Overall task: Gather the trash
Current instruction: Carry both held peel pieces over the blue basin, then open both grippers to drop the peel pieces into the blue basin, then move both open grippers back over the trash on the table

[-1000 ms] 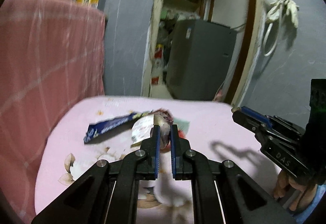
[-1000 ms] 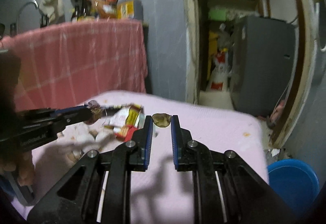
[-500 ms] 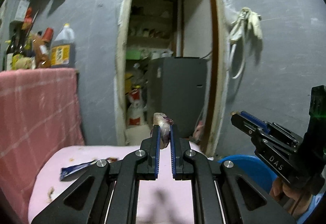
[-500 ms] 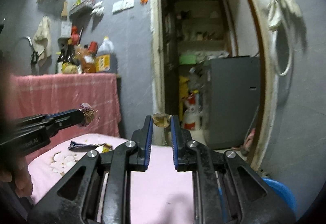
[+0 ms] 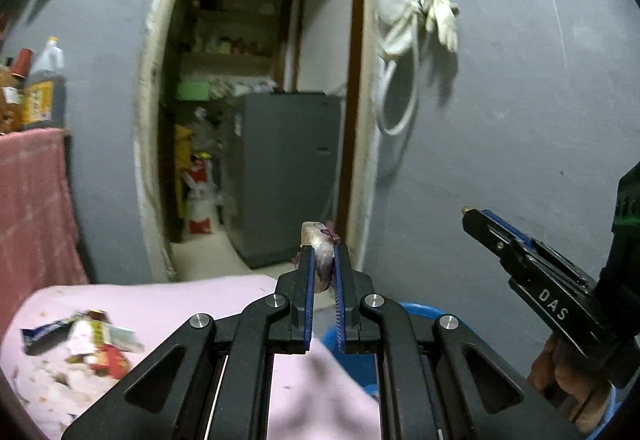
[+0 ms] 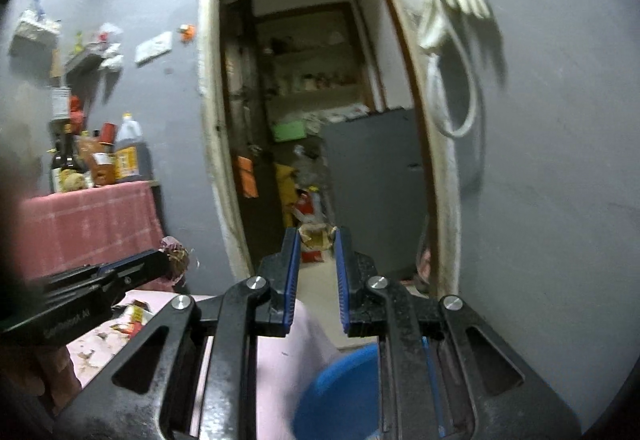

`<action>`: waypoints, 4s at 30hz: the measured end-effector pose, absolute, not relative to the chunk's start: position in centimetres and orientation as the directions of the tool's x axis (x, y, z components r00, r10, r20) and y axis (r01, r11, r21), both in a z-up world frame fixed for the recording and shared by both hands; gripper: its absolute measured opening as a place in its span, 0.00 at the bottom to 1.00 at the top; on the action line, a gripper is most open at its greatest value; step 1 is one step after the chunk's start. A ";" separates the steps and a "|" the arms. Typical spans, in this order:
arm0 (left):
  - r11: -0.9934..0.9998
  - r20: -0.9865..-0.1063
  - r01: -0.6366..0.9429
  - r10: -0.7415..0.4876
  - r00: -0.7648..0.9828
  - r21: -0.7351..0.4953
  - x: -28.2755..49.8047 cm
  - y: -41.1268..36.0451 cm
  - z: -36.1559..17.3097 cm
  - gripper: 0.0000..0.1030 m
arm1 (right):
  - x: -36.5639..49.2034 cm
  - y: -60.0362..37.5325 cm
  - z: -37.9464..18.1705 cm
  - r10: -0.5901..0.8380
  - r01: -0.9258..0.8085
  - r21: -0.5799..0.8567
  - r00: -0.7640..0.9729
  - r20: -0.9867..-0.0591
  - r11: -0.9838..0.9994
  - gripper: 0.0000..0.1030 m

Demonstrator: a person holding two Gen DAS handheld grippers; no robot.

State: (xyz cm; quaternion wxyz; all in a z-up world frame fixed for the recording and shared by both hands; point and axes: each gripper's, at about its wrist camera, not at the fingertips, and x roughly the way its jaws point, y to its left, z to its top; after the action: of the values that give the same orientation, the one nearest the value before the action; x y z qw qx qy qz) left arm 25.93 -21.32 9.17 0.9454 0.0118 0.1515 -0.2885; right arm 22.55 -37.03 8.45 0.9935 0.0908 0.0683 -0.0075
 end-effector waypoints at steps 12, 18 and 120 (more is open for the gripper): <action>0.776 -0.457 0.601 -0.613 0.644 -0.194 29.7 -26.2 6.0 0.07 | 24.8 -40.4 5.1 -0.041 0.123 0.251 0.950 -0.308 0.960 0.17; 0.771 -0.517 0.579 -0.621 0.589 -0.265 31.4 -26.4 4.2 0.07 | 25.7 -41.2 4.2 -0.028 0.135 0.275 0.932 -0.360 0.952 0.17; 0.989 -0.541 -0.075 -0.004 0.841 -0.124 30.4 7.3 1.9 0.96 | 35.5 -15.4 2.8 0.407 -0.394 0.142 0.749 -0.523 0.908 0.99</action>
State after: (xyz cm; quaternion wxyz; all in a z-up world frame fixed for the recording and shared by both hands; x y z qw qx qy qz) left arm 30.38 7.31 1.93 0.9568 -0.0705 0.2814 0.0187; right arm 35.52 -15.41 2.82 0.9351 0.0112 0.2820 0.2142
